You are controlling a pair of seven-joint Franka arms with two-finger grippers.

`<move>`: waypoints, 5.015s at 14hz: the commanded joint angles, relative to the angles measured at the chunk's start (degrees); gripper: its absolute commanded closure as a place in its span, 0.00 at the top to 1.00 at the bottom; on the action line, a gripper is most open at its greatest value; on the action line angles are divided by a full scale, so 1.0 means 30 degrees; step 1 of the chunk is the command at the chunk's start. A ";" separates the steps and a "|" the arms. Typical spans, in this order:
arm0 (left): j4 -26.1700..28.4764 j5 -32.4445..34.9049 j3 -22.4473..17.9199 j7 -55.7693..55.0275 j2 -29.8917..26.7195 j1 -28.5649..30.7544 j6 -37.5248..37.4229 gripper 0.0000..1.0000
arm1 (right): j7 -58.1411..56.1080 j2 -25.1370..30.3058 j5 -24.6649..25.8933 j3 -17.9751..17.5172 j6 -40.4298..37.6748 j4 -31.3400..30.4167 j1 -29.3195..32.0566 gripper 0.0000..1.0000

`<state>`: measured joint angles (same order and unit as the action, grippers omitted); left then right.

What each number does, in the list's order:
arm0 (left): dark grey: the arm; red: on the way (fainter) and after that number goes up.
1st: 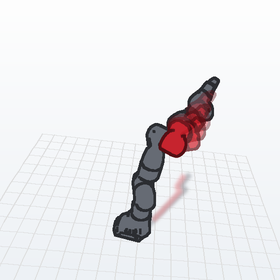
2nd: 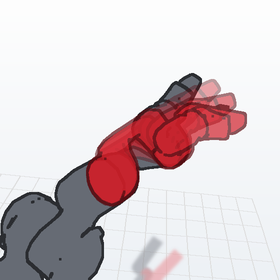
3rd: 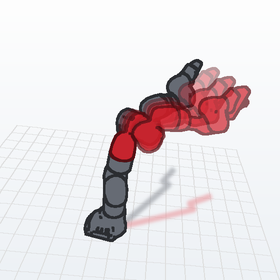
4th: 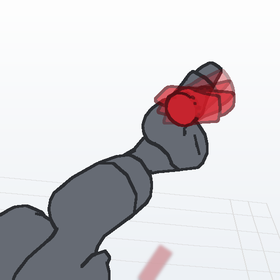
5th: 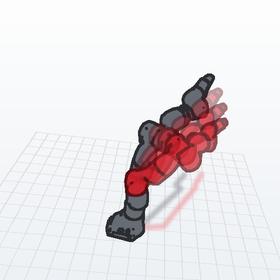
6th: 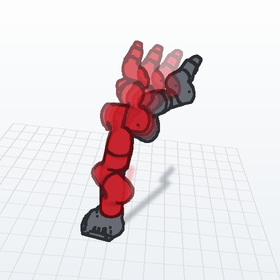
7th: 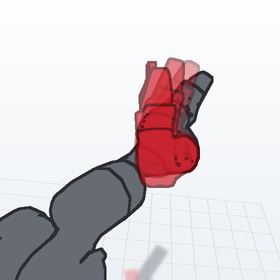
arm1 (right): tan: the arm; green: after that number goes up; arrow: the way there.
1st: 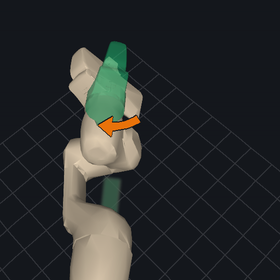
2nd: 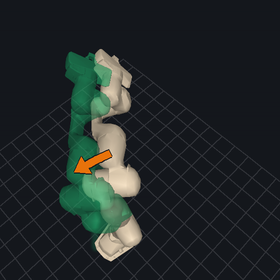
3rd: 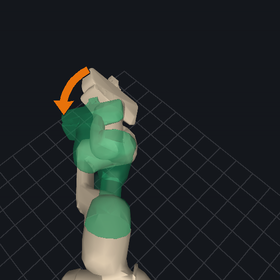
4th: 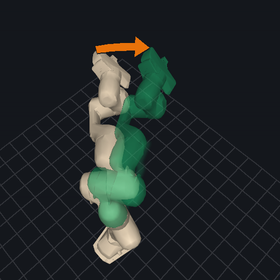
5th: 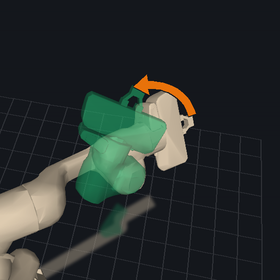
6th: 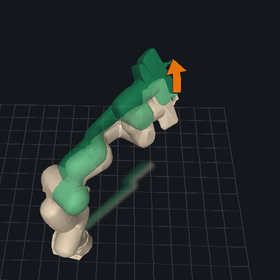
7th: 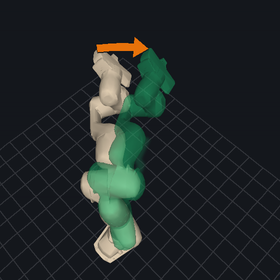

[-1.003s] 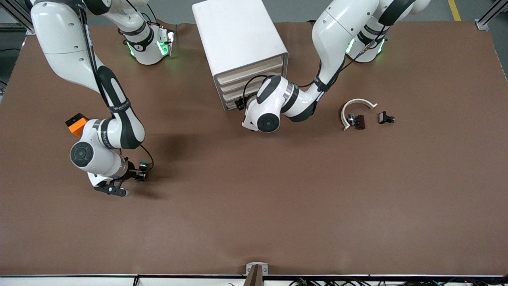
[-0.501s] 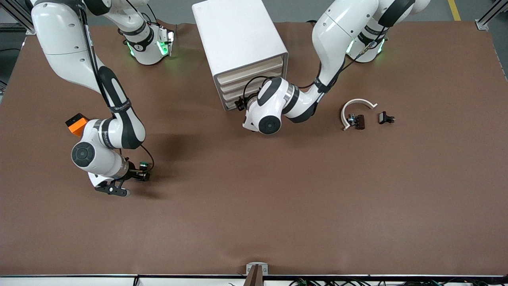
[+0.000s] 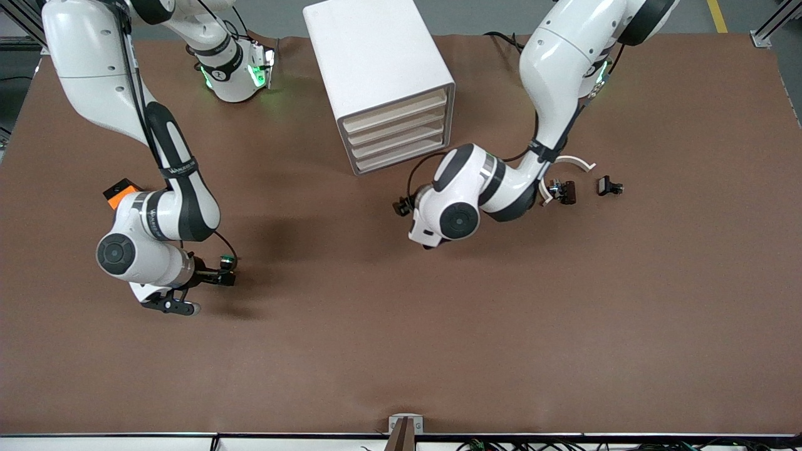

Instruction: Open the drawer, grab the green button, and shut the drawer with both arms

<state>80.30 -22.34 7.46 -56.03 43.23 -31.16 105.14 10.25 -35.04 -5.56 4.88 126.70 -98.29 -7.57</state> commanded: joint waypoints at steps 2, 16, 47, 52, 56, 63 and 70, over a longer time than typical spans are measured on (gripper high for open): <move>-0.1043 0.0503 -0.1022 0.1211 -0.1280 0.1587 -0.0447 1.00 | -0.0252 0.1714 0.1204 -0.0016 -0.4807 0.2170 0.0385 1.00; 0.1465 0.4839 -0.1401 1.4777 -1.0063 0.9007 -0.7537 1.00 | -0.4495 0.6933 0.1502 0.0043 -1.6916 0.7301 0.3430 1.00; 0.5957 0.7242 -0.1872 1.7506 -1.8307 1.0326 -0.6247 1.00 | -0.2449 1.1464 0.0887 -0.0015 -1.8631 0.6380 0.3082 1.00; 0.5461 0.7183 -0.1960 1.7330 -1.7781 1.0385 -0.6980 1.00 | -0.2011 1.3759 0.0682 -0.0074 -1.6221 0.3056 0.3052 1.00; 0.5430 0.7183 -0.1960 1.7330 -1.7751 1.0326 -0.7009 1.00 | -0.1980 1.3789 0.0652 -0.0103 -1.5897 0.3084 0.3022 1.00; 0.5430 0.7183 -0.1959 1.7301 -1.7663 1.0356 -0.7009 1.00 | -0.3380 1.3818 0.1498 -0.0220 -1.5340 0.3172 0.3022 1.00; 0.5460 0.7183 -0.1960 1.7301 -1.7663 1.0356 -0.7039 1.00 | -0.4588 1.3818 0.2146 -0.0338 -1.5222 0.3202 0.2993 1.00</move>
<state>98.20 -1.03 1.55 -4.51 -10.36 -0.29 85.40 -2.64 5.04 -0.59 4.16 80.51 -87.66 1.73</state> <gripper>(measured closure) 0.000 0.000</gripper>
